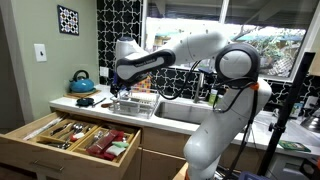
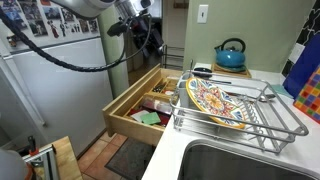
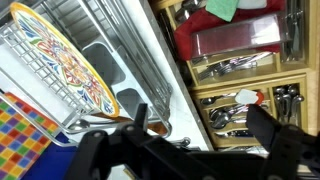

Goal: Move the spoon to the right

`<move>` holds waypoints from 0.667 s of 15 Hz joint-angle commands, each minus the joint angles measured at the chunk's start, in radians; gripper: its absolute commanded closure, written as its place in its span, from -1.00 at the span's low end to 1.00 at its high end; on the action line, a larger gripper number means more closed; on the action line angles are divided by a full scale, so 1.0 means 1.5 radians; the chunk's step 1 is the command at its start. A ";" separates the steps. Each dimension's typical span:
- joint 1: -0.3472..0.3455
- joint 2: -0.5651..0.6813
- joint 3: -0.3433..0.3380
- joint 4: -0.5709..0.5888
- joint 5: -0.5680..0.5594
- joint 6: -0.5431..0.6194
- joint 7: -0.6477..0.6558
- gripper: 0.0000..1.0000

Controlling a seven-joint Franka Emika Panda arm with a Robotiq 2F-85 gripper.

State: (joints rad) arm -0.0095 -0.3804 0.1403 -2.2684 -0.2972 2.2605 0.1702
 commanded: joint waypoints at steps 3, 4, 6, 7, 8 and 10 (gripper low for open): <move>-0.005 0.115 -0.064 0.068 0.038 0.085 -0.070 -1.00; -0.001 0.134 -0.080 0.078 0.062 0.099 -0.100 -1.00; 0.005 0.166 -0.105 0.101 0.113 0.122 -0.172 -1.00; 0.004 0.182 -0.114 0.113 0.140 0.128 -0.201 -1.00; 0.007 0.196 -0.125 0.123 0.186 0.138 -0.253 -1.00; 0.004 0.220 -0.134 0.145 0.247 0.147 -0.331 -1.00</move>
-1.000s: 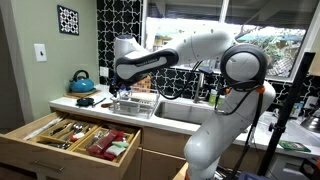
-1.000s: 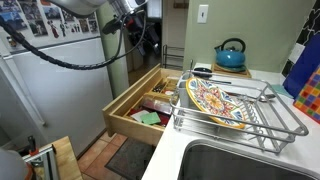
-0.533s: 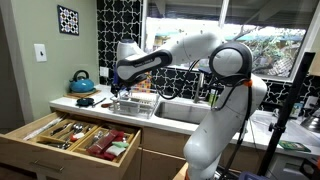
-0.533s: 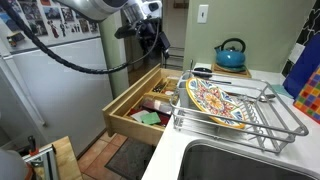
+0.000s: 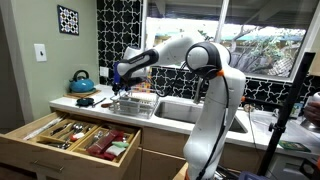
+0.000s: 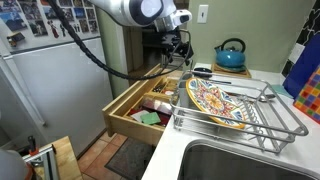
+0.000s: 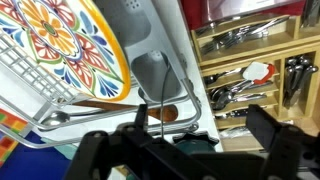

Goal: Move the spoon to the right

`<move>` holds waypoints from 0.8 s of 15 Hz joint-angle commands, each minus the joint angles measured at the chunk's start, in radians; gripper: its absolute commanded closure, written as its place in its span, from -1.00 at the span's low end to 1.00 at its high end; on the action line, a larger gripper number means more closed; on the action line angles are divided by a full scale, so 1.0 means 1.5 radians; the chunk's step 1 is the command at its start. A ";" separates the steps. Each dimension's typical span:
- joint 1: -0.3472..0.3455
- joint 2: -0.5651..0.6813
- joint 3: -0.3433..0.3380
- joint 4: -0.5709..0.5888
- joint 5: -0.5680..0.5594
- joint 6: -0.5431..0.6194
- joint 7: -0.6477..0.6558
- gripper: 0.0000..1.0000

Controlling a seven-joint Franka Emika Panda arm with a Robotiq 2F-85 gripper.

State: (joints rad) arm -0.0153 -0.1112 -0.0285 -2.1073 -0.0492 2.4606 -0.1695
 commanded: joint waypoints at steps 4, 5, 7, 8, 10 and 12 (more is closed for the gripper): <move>-0.002 0.080 -0.024 0.083 0.179 -0.004 -0.227 -1.00; -0.005 0.089 -0.023 0.090 0.189 -0.005 -0.248 -1.00; -0.010 0.103 -0.019 0.101 0.196 -0.002 -0.284 -1.00; -0.013 0.109 -0.018 0.105 0.193 0.002 -0.297 -0.97; -0.019 0.121 -0.016 0.115 0.188 0.003 -0.321 -0.82; -0.022 0.125 -0.013 0.118 0.183 0.008 -0.337 -0.64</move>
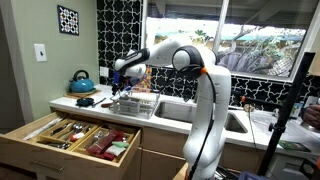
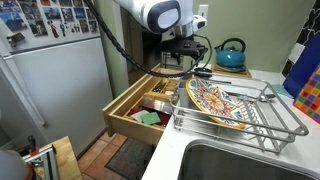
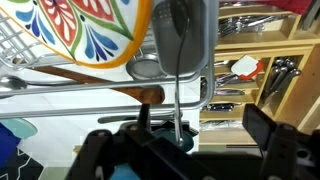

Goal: Move the spoon to the right

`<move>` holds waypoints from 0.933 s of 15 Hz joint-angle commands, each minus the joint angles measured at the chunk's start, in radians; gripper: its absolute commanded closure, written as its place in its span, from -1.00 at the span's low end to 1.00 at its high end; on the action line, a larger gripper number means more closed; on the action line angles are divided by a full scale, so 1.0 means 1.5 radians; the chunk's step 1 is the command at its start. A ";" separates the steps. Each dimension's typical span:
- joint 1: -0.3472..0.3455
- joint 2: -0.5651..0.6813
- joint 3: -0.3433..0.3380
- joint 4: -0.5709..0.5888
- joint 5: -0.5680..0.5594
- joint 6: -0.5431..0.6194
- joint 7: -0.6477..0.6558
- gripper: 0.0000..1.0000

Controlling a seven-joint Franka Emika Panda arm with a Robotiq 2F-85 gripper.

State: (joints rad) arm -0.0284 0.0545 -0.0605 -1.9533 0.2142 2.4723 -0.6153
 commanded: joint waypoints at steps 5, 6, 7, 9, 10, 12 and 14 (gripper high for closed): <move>-0.019 0.019 0.013 0.018 0.002 0.009 -0.071 0.08; -0.019 0.017 0.012 0.017 -0.004 0.014 -0.071 0.23; -0.019 0.017 0.012 0.017 -0.005 0.015 -0.075 0.27; -0.020 0.014 0.012 0.014 -0.008 0.024 -0.078 0.56; -0.020 0.013 0.012 0.013 -0.010 0.028 -0.078 0.59; -0.020 0.014 0.012 0.012 -0.013 0.034 -0.078 0.82; -0.020 0.014 0.011 0.012 -0.019 0.043 -0.077 0.78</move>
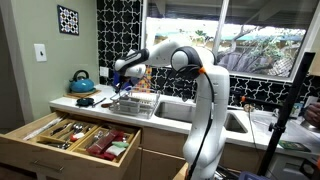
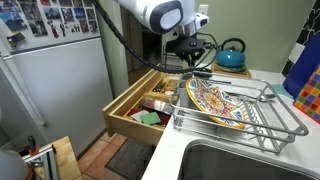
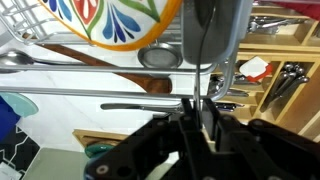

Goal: Move the spoon to the right

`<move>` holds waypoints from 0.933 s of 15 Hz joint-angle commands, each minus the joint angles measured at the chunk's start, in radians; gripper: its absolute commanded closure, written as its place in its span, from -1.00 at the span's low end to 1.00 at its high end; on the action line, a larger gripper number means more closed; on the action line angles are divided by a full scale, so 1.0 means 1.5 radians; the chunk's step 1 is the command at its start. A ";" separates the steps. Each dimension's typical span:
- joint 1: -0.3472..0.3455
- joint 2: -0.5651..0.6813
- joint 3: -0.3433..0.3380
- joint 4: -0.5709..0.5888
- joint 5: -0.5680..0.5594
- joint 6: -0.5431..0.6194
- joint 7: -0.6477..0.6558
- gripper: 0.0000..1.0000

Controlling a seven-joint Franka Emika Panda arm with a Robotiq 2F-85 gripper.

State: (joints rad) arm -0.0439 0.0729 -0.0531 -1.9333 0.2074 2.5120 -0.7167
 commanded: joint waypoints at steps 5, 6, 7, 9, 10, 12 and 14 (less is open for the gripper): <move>-0.010 -0.004 0.007 -0.002 -0.019 0.024 -0.005 0.85; -0.009 -0.006 0.007 -0.002 -0.022 0.023 -0.002 0.85; -0.009 -0.008 0.007 -0.002 -0.024 0.021 -0.001 0.84; -0.008 -0.013 0.007 -0.003 -0.028 0.016 -0.001 0.82; -0.007 -0.016 0.008 -0.003 -0.030 0.014 0.002 0.84; -0.005 -0.025 0.010 -0.003 -0.034 0.011 0.003 0.87; -0.004 -0.028 0.011 -0.006 -0.048 0.015 0.009 0.87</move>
State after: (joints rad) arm -0.0457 0.0563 -0.0441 -1.9226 0.1755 2.5329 -0.7189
